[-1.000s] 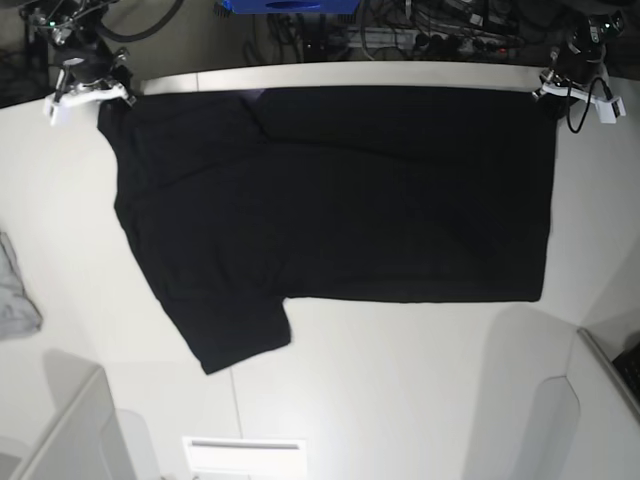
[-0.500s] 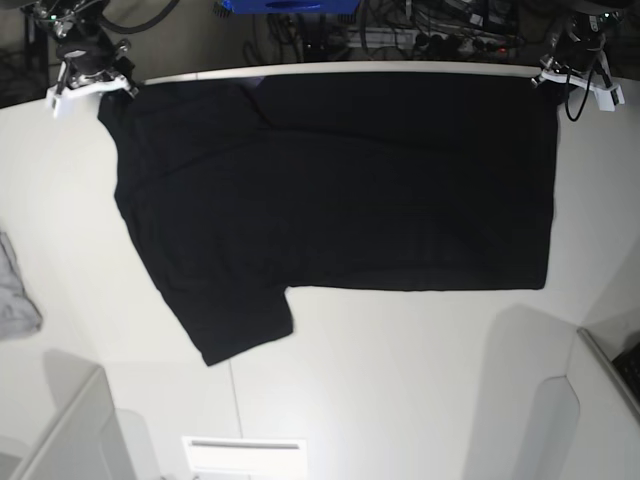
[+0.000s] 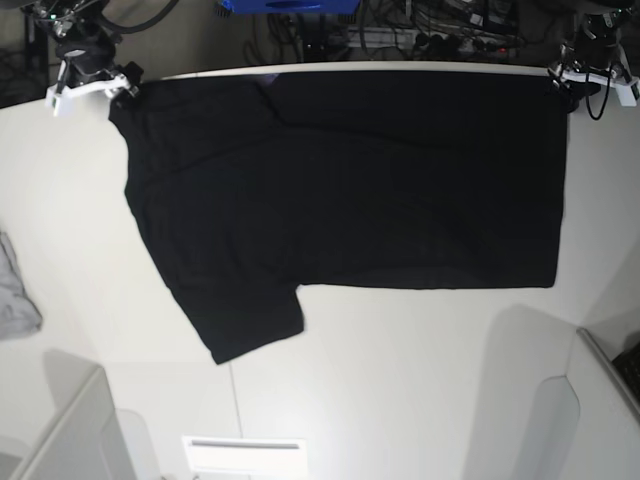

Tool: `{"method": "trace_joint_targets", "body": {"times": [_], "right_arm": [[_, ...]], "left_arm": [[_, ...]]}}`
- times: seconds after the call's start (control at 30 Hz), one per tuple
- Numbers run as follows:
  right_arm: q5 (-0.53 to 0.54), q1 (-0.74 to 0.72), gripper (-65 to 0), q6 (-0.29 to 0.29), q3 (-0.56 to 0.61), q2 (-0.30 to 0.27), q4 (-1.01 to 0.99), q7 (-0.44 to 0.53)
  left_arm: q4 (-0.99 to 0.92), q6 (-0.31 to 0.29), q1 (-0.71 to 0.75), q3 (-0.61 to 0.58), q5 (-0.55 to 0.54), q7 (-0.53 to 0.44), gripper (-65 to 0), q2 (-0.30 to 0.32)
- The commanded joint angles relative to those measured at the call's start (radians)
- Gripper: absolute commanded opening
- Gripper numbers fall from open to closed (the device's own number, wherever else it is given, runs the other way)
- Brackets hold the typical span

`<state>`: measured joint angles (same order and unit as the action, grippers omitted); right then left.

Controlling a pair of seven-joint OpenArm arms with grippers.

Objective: Fold the T-shirt properly
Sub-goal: 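Drag the shirt further toward the robot, then open both grippers, then move the right gripper to the sleeve-side hem corner and grasp it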

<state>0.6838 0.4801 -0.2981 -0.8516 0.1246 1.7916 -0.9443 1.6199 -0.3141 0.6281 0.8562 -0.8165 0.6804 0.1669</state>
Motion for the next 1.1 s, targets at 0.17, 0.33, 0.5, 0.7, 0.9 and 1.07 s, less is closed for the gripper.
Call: {"method": "trace_joint_targets", "body": {"times": [0.17,0.33,0.5,0.7,0.9,1.07], "right_arm": [[0.015,0.001,-35.1,0.0,-0.045,-0.004,0.081,0.015],[0.007,-0.057,-34.4,0.0,-0.159,-0.01,0.099,0.014],[0.007,-0.143,-34.4,-0.005,-0.163,-0.065,0.098,0.006],[0.006,-0.226,-35.0,-0.003,0.005,-0.122,0.081,0.012],[-0.011,-0.361,-35.1,0.0,0.125,-0.13,-0.019,0.008],[-0.111,-0.464,-35.1,-0.002,0.229,-0.148,-0.097,0.012]], "left_arm": [[0.09,0.002,0.006,0.036,-0.011,-0.015,-16.3,0.015],[0.161,0.002,-0.011,0.11,-0.011,-0.014,-16.3,0.015],[0.185,0.002,-0.055,0.122,-0.008,-0.014,-16.8,0.049],[0.167,0.002,-0.118,0.12,-0.007,-0.014,-46.1,0.089],[0.153,0.002,-0.19,0.12,0.158,-0.014,-65.0,0.095],[0.15,0.0,-0.213,0.019,0.296,-0.014,-65.0,0.099]]}}
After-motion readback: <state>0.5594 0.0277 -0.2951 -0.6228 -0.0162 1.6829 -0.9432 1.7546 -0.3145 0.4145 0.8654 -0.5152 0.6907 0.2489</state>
